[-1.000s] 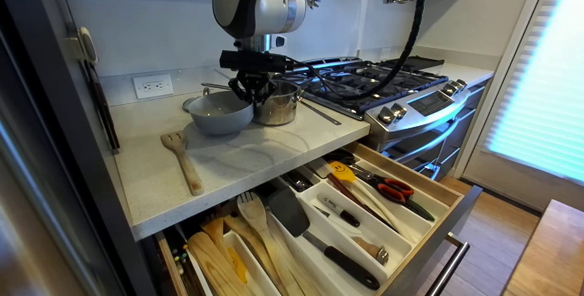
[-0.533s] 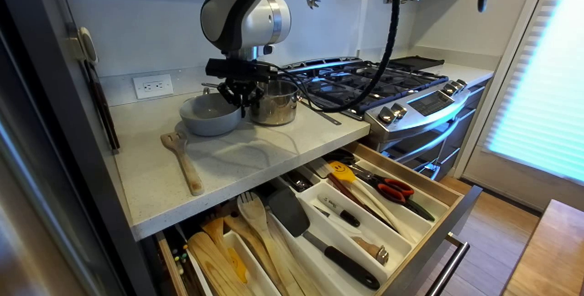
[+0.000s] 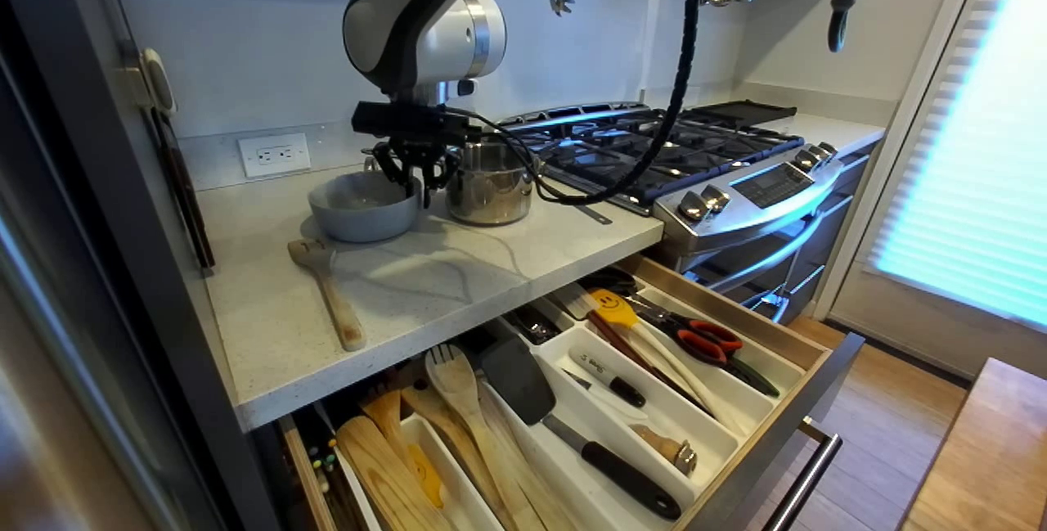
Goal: Move the grey bowl to the left
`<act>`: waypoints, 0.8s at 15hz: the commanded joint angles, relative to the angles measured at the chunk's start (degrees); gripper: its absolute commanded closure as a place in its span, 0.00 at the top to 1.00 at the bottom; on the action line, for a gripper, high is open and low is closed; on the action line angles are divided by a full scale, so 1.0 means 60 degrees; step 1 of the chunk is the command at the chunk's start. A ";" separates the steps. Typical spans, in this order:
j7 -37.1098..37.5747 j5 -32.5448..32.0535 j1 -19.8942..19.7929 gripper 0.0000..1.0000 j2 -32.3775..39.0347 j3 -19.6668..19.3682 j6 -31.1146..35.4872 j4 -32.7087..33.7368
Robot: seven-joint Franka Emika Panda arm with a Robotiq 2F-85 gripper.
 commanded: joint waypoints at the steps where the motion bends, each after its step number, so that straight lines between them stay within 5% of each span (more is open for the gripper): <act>1: 0.0056 -0.0095 -0.0015 0.60 -0.0203 0.0174 -0.0648 0.0208; 6: -0.1645 -0.0141 -0.0146 0.98 -0.2252 0.0709 -0.1094 -0.1650; 12: -0.5011 0.0255 -0.0726 1.00 -0.4676 0.1556 -0.1306 -0.4138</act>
